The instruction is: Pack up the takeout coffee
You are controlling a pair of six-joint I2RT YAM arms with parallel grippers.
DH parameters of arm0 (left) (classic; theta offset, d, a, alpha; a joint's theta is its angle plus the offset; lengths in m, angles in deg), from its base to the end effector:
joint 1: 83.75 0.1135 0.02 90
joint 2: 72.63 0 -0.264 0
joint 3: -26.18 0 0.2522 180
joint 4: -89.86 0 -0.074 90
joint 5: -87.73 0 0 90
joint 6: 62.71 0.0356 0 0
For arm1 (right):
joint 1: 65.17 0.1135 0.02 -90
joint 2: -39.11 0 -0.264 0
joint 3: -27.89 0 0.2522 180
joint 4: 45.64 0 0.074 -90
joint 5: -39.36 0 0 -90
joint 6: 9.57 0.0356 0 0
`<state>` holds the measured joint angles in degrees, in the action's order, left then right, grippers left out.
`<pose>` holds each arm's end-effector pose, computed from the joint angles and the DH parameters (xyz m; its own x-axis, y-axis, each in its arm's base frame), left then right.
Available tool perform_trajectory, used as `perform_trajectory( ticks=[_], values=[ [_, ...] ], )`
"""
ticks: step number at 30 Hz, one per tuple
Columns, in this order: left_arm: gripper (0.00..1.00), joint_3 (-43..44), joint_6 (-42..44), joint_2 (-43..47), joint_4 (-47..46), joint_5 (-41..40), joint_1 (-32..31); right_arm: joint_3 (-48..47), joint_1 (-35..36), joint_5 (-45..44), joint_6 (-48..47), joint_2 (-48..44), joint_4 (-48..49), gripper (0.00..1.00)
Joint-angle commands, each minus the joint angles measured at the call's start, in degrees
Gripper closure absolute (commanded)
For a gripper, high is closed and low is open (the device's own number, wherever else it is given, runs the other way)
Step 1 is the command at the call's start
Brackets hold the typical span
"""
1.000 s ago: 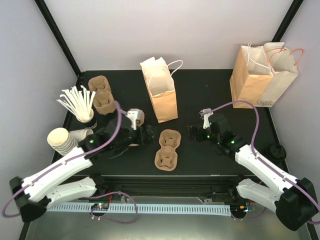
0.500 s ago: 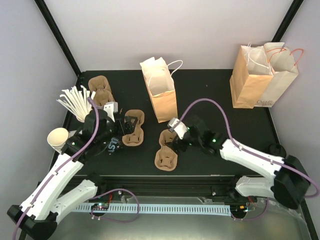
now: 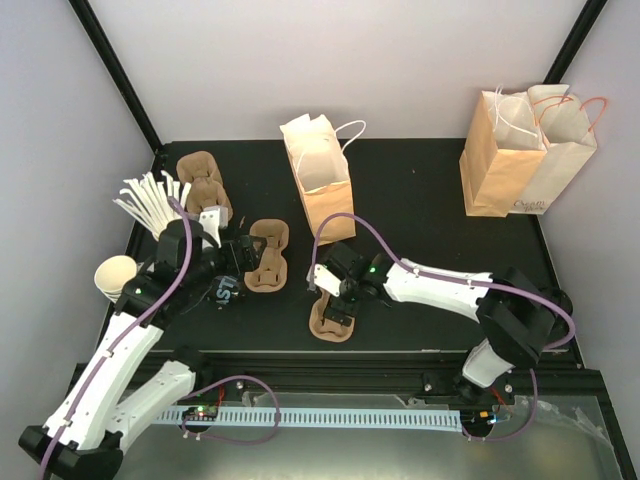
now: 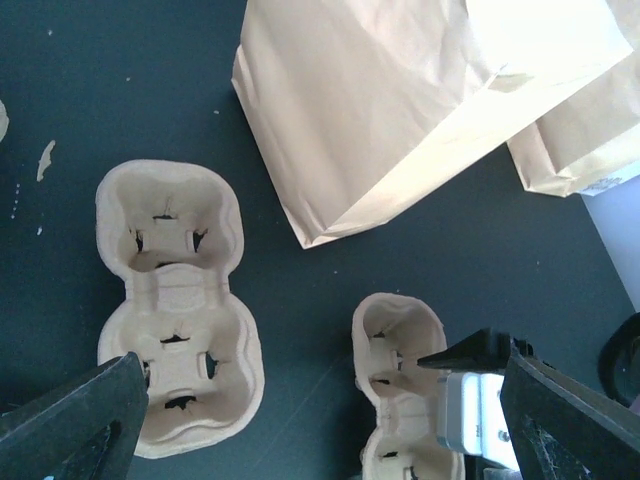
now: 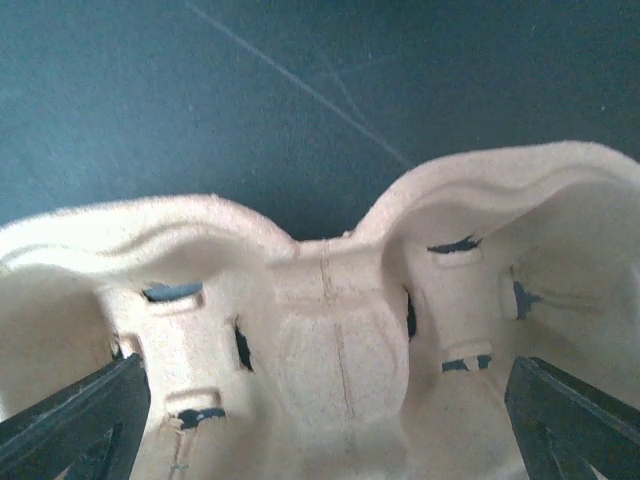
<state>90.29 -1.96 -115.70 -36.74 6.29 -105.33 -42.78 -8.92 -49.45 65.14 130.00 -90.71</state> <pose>0.1420 -0.0619 0.3259 -0.6691 -0.2550 -0.6981 0.1761 0.8581 -0.4822 0.1697 0.2553 0.1907 -0.2663 -0.8732 -0.4082 -0.9396 0.3296 -0.0920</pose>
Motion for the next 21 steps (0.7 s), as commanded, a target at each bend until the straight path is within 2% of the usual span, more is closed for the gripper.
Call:
perform_trajectory(
  ticks=[1, 12, 21],
  values=[
    [0.01, -0.28, 0.94, 1.84, 0.52, 1.21, 0.86, -1.71, 0.44, -3.45, -2.23, 1.79, -3.91, 0.00],
    [0.01, -0.99, 1.23, 3.02, 1.04, 0.36, 1.28, -3.36, 0.44, -7.16, -3.22, 6.19, -2.83, 0.08],
    [0.01, -1.24, 1.96, 4.88, 1.70, -1.25, 1.37, -5.98, 0.43, -4.67, -4.04, 9.88, -3.55, 0.28]
  ],
)
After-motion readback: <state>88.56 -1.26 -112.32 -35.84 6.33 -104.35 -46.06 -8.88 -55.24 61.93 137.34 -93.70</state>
